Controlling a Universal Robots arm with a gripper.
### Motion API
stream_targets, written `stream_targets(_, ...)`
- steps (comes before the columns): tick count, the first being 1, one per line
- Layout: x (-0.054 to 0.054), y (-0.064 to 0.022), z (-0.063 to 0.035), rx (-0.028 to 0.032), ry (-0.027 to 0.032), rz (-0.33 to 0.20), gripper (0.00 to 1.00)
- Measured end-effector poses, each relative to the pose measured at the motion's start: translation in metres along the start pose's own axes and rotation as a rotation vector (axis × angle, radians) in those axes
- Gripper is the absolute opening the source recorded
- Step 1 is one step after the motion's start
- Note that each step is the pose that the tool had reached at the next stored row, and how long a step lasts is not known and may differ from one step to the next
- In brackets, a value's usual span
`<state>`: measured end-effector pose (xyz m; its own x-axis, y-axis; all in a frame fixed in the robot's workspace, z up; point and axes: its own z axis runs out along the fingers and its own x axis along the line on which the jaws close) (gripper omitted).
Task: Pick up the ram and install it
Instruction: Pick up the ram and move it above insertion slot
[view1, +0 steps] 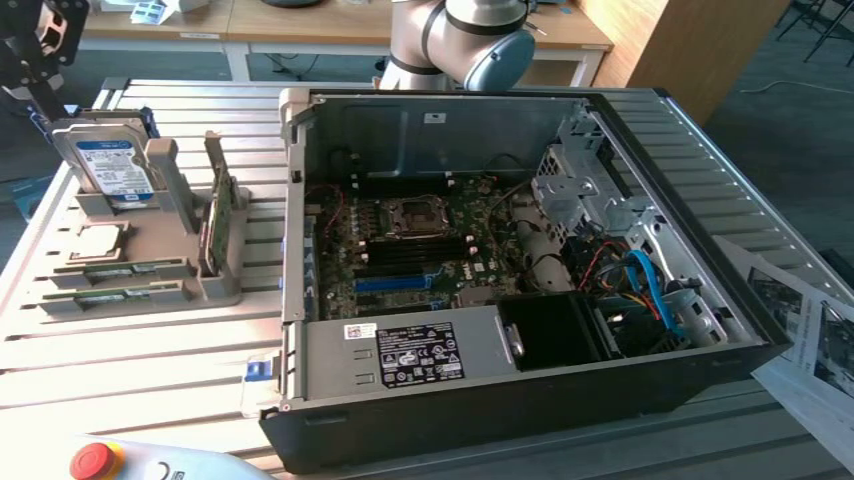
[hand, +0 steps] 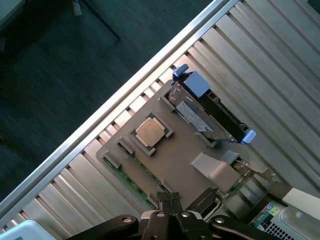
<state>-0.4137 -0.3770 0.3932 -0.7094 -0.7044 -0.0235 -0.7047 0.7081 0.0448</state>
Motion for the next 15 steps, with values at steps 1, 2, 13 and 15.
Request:
stream_targets(1,0.0000,0.0000,0.0000,-0.0005,0.0009,-0.020,0.11)
stream_targets(2,0.0000,0.0000,0.0000,-0.0009,0.0017,-0.038,0.11)
stream_targets(13,0.0000,0.0000,0.0000,-0.0056,0.0106,-0.236,0.11)
stream_targets(15,0.0000,0.0000,0.0000,-0.0065,0.0123,-0.273,0.11)
